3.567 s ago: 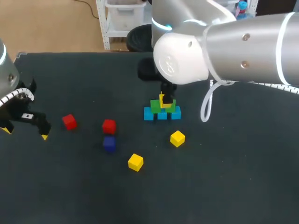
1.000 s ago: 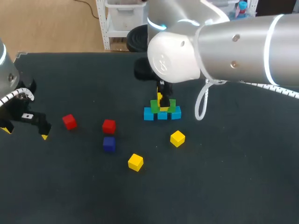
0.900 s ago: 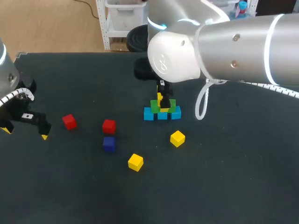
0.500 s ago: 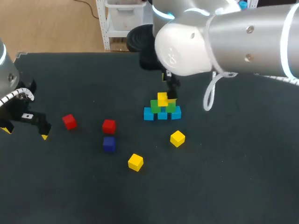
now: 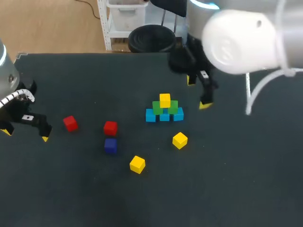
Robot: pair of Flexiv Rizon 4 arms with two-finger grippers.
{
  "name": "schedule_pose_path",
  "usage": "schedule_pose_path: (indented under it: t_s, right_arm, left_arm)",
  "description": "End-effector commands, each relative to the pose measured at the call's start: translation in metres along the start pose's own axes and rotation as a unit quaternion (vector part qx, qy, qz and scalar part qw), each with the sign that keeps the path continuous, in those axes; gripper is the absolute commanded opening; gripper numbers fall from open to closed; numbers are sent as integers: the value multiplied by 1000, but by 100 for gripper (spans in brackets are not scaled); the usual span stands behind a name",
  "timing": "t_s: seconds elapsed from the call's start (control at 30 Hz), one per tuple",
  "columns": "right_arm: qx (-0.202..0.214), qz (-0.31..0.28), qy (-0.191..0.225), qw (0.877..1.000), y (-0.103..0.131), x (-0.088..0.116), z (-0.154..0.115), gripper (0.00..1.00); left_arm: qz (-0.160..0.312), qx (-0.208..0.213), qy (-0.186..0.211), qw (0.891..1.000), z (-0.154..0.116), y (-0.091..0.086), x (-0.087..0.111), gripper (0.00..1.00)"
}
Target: Place the blue cubes, place green cubes on the blue cubes, place the yellow cubes on the green cubes, then place the red cubes on the yellow cubes, and place purple cube on the red cubes.
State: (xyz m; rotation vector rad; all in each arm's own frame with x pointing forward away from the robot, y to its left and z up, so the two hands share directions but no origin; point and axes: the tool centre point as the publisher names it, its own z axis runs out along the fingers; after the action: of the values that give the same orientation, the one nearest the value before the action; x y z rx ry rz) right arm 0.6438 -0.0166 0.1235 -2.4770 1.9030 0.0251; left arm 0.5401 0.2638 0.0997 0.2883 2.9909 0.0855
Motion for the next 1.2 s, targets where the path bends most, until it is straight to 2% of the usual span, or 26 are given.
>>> schedule_pose_path:
  t_s: [0.03,0.23,0.3,0.33,0.53,0.97,1.2]
  right_arm:
    - [39,-29,3,999,30,-2,1,100]
    - [24,-97,-3,995,47,-19,17,100]
    - [12,-113,-6,994,52,-26,29,100]
    - [0,-128,-20,992,54,-30,37,100]
    - [-38,-182,-21,982,55,-49,63,100]
    - [-63,-198,0,978,51,-51,94,100]
    - [-64,-195,-5,979,53,-48,114,100]
  left_arm:
    - [1,2,0,1000,0,1,0,100]
    - [1,2,0,1000,0,1,0,100]
    - [1,2,0,1000,0,1,0,100]
    - [1,2,0,1000,0,1,0,100]
    - [1,2,0,1000,0,1,0,100]
    - [1,2,0,1000,0,1,0,100]
    - [1,2,0,1000,0,1,0,100]
